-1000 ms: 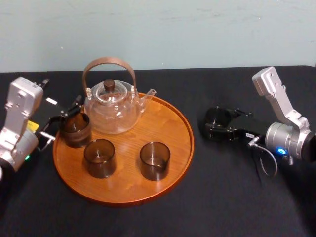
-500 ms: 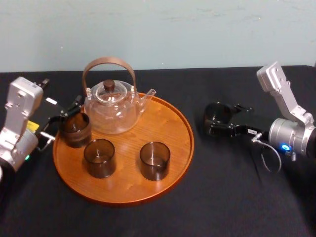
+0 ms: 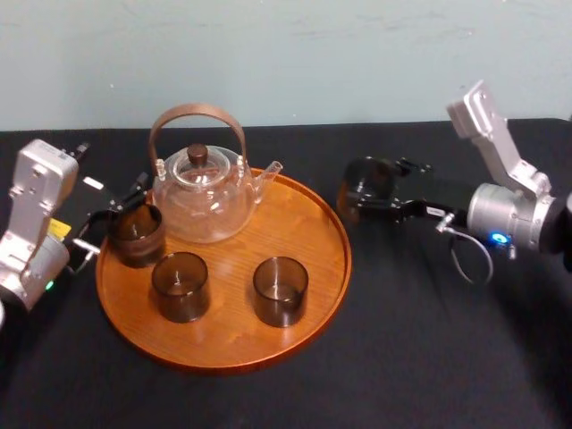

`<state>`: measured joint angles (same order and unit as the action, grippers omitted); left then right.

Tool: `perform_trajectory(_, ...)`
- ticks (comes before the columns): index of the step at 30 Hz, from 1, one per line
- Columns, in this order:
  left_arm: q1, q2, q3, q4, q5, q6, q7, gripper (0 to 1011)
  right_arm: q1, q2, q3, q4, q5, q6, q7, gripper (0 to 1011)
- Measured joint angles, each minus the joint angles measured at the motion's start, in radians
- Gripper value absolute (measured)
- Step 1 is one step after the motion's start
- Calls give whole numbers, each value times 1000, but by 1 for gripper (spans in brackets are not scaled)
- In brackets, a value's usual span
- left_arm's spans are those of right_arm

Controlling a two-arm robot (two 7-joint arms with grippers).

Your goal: Pick up the glass from the table and place it on the tray.

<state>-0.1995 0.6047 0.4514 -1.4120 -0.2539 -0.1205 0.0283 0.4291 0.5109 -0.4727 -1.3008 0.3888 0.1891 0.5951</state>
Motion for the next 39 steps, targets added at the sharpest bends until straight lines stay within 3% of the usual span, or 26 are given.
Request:
perform_trajectory(21,0,0,0,0,0,0,0,1001,116,-103,-128,132,-34,-56,74,901)
perform_trajectory(39,0,0,0,0,0,0,0,1001,126,-144,-153,219,-55,-70,68,901)
